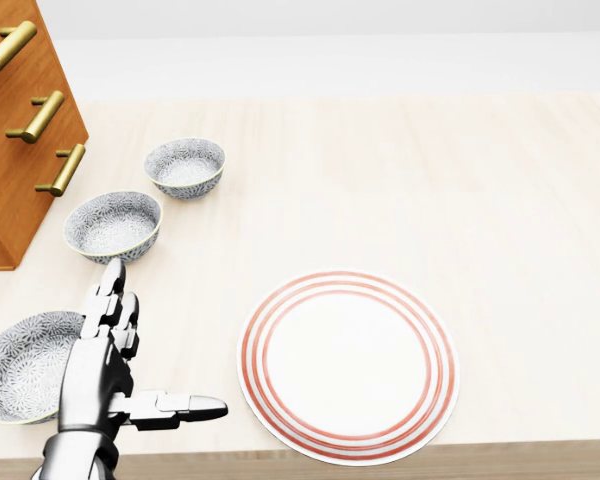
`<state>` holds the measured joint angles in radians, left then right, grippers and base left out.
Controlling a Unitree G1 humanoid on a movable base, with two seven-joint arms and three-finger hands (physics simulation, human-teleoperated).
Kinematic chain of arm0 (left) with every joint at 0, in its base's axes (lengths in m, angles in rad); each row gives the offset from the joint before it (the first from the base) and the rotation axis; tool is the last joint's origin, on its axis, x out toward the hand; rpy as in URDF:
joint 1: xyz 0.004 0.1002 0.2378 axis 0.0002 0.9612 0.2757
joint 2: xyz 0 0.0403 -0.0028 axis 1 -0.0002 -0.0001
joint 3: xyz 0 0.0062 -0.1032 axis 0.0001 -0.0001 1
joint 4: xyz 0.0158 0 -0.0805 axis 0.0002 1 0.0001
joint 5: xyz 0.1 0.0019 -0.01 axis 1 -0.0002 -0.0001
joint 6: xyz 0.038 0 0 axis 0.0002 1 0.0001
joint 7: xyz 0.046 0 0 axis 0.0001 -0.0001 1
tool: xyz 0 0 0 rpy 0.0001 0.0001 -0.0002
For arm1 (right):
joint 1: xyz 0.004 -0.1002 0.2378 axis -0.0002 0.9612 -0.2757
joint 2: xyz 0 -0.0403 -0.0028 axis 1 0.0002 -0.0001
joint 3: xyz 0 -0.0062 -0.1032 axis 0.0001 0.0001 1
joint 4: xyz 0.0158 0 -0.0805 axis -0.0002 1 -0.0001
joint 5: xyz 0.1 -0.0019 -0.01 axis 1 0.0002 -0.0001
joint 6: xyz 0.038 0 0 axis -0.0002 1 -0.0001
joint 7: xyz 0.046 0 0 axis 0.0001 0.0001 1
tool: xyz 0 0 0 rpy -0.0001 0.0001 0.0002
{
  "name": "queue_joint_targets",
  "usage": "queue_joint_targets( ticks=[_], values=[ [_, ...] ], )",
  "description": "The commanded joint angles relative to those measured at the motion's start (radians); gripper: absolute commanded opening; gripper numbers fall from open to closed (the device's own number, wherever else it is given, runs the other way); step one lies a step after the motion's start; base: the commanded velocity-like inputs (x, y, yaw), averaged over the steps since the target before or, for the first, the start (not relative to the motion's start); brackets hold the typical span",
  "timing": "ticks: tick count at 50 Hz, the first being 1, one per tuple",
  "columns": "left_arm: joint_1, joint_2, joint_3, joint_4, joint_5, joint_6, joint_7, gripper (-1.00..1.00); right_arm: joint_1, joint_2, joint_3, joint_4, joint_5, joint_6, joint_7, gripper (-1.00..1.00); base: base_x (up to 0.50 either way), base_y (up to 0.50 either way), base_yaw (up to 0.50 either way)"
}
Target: Put the bowl in the middle on the plate.
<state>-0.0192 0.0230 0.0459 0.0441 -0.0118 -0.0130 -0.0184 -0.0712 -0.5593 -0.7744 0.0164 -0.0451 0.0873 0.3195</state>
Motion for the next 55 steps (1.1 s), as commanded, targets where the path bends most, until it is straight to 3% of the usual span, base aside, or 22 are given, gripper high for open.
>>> queue_joint_targets(
  ticks=[1, 12, 16, 22, 25, 33, 41, 52, 55],
  values=[
    [0.001, -0.001, -0.001, -0.004, 0.000, 0.003, 0.000, 1.00, -0.011, -0.005, 0.002, -0.017, 0.007, 0.000, -0.008, 1.00, 0.00, 0.00, 0.00],
    [0.001, -0.001, -0.001, -0.004, 0.000, 0.003, 0.000, 1.00, -0.010, -0.005, 0.002, -0.017, 0.007, 0.000, -0.008, 1.00, 0.00, 0.00, 0.00],
    [0.010, -0.002, -0.004, -0.027, 0.003, 0.018, 0.001, 1.00, -0.011, -0.004, 0.005, -0.007, 0.008, 0.000, -0.009, 1.00, 0.00, 0.00, 0.00],
    [0.007, -0.002, -0.003, -0.016, 0.002, 0.010, 0.000, 1.00, -0.010, -0.004, 0.007, -0.002, 0.007, 0.000, -0.011, 1.00, 0.00, 0.00, 0.00],
    [0.017, -0.004, -0.006, -0.046, 0.003, 0.030, 0.001, 1.00, -0.005, -0.005, -0.002, -0.038, 0.005, 0.000, -0.007, 1.00, 0.00, 0.00, 0.00],
    [0.024, -0.006, -0.009, -0.078, 0.004, 0.055, 0.002, 1.00, -0.009, -0.002, 0.001, -0.027, 0.002, 0.000, -0.004, 1.00, 0.00, 0.00, 0.00],
    [0.010, -0.003, -0.003, -0.040, 0.002, 0.031, 0.000, 1.00, -0.004, 0.000, -0.006, -0.038, 0.008, 0.000, 0.007, 1.00, 0.22, 0.00, 0.00],
    [0.008, -0.002, -0.003, -0.028, 0.001, 0.021, -0.002, 1.00, -0.001, 0.003, -0.007, -0.022, 0.005, 0.000, 0.007, 1.00, 0.31, 0.04, 0.00],
    [0.022, -0.005, -0.008, -0.071, 0.003, 0.050, 0.000, 1.00, -0.002, 0.002, -0.005, -0.021, 0.006, 0.000, 0.004, 1.00, 0.32, 0.10, 0.00]
  ],
)
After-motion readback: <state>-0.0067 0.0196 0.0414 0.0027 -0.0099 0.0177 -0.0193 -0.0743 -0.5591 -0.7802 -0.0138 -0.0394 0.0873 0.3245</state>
